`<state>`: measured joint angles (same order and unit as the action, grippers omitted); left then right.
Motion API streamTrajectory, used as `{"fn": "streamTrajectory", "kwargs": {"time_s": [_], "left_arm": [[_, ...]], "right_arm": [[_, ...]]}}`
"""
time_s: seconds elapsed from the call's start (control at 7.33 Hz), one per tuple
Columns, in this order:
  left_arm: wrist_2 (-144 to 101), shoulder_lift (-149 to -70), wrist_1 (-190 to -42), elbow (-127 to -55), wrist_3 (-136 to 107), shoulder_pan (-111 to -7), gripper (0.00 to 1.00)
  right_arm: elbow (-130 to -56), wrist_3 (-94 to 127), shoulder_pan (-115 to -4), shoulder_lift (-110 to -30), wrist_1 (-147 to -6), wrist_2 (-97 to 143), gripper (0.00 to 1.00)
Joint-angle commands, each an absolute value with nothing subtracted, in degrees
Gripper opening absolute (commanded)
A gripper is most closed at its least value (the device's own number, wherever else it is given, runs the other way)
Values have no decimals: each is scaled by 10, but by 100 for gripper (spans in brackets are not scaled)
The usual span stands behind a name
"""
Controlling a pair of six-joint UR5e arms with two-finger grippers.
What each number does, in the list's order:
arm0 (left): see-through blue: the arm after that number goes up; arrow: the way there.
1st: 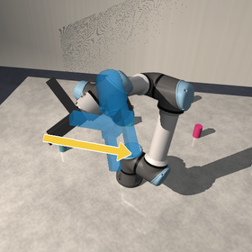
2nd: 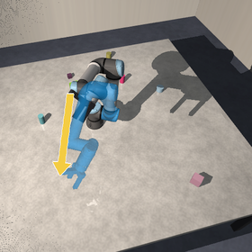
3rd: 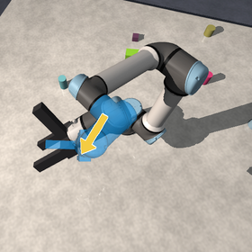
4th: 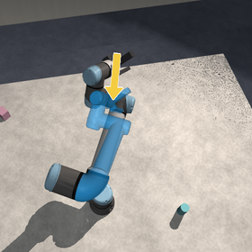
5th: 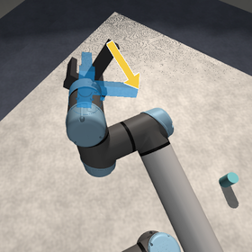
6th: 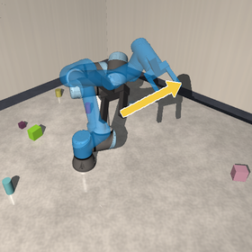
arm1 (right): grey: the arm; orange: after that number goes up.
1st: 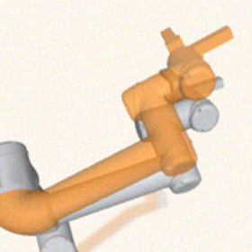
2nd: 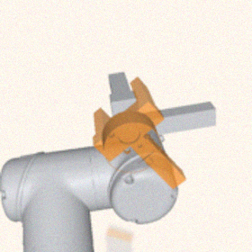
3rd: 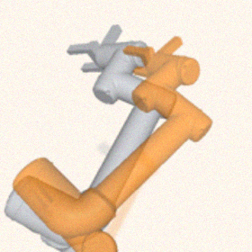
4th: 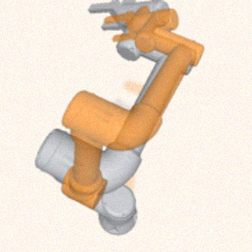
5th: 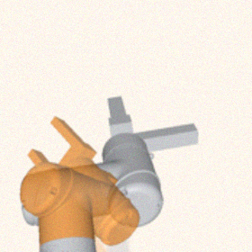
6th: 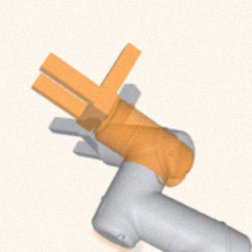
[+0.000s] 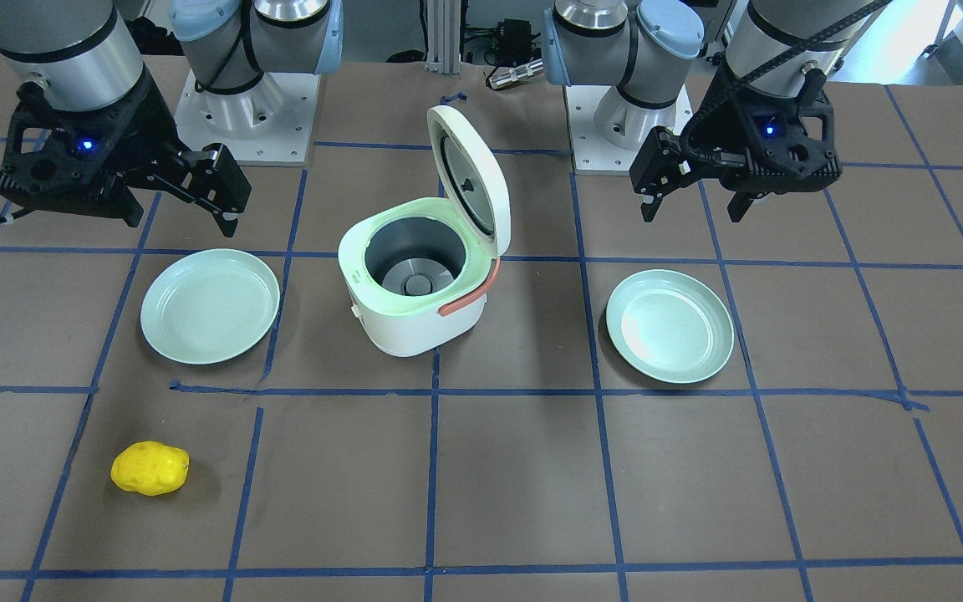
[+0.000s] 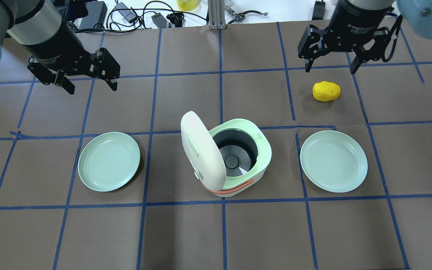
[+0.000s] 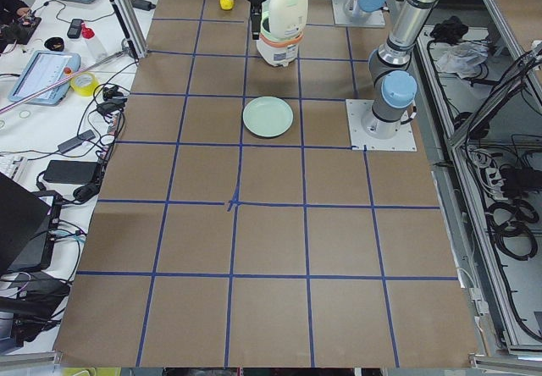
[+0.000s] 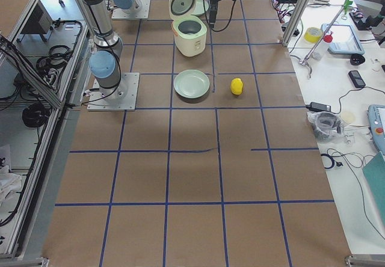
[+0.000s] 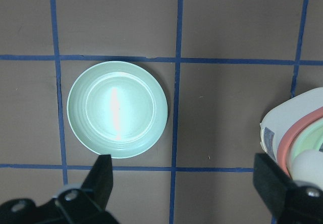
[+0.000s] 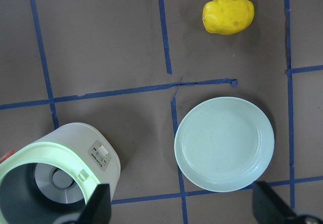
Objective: Press rice cooker button
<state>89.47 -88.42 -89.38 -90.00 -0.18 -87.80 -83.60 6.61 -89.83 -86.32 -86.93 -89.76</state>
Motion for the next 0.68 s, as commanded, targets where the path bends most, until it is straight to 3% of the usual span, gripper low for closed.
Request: {"fn": "streamTrajectory", "kwargs": {"time_s": [0.0,0.55], "left_arm": [[895,-884,-894,-900,-2,-878,100],[895,-884,-894,-900,-2,-878,100]], "right_arm": [[-836,67,-893,-867,-867,-899,100],[-836,69,-894,-872,-859,-898,100]]}}
